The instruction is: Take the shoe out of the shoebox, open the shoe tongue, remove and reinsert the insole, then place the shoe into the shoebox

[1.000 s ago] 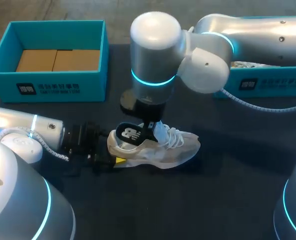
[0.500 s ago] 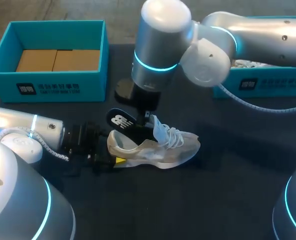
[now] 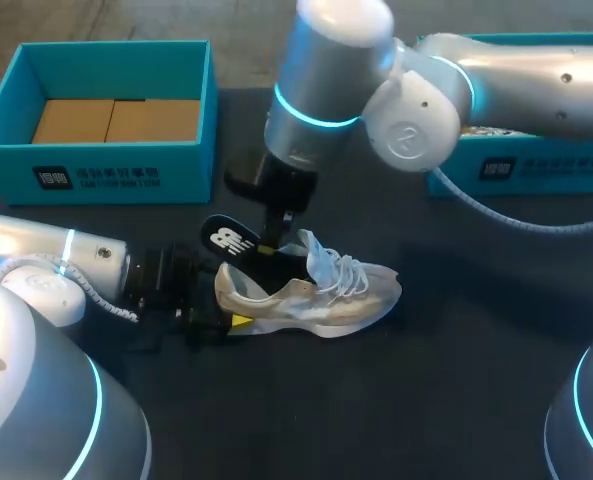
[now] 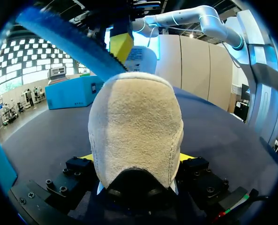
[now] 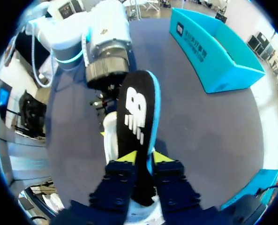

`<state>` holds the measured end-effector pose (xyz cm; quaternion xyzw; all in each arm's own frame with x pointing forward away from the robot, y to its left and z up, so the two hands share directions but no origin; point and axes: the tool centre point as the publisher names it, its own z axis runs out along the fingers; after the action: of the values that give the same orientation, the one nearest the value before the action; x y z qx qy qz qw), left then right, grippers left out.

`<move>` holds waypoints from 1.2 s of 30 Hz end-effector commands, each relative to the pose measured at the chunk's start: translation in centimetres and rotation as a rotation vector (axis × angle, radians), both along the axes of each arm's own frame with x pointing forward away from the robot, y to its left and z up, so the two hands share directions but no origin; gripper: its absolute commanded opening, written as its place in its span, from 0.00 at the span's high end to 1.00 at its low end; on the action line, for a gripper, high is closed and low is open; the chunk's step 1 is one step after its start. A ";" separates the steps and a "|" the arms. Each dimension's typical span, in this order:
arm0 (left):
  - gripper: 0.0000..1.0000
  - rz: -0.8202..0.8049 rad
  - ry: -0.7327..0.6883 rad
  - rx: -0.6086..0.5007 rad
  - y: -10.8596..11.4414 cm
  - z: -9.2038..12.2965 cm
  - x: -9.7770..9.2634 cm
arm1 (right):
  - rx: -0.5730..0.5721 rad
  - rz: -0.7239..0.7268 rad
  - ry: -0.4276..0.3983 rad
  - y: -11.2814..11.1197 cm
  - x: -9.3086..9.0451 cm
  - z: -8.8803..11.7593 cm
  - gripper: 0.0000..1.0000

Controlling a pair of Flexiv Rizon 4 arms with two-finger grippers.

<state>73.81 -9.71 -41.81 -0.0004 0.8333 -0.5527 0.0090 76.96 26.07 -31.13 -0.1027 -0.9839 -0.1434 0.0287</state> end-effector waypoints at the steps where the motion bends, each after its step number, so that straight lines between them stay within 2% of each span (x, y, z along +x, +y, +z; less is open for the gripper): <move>1: 1.00 -0.001 0.000 0.003 0.2 -0.2 0.1 | 0.088 0.017 0.057 -1.4 0.7 -0.2 0.00; 10: 1.00 -0.001 0.000 0.003 0.2 -0.2 0.1 | 0.245 0.066 0.203 -2.0 1.5 1.0 0.00; 16: 1.00 -0.001 0.000 0.003 0.2 -0.2 0.1 | 0.360 0.054 0.247 -1.4 1.5 1.3 0.04; 18: 1.00 -0.001 0.000 0.003 0.2 -0.2 0.1 | 0.381 0.046 0.261 -1.2 1.4 1.3 0.06; 19: 1.00 -0.001 0.000 0.003 0.2 -0.2 0.1 | 0.387 0.050 0.272 -1.0 1.2 1.3 0.13; 22: 1.00 -0.001 0.000 0.003 0.2 -0.2 0.1 | 0.397 0.057 0.299 -0.6 1.0 1.3 0.19; 28: 1.00 -0.001 0.000 0.003 0.2 -0.2 0.1 | 0.410 0.055 0.344 -0.2 0.6 0.7 0.21; 34: 1.00 -0.001 0.000 0.003 0.2 -0.2 0.1 | 0.436 0.044 0.393 0.6 -0.1 -0.2 0.31; 36: 1.00 -0.001 0.000 0.003 0.2 -0.2 0.1 | 0.440 0.039 0.403 0.8 -0.2 -0.4 0.37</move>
<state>73.81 -9.70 -41.81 -0.0005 0.8333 -0.5527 0.0090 76.67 26.28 -30.88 -0.1017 -0.9066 -0.3281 0.2451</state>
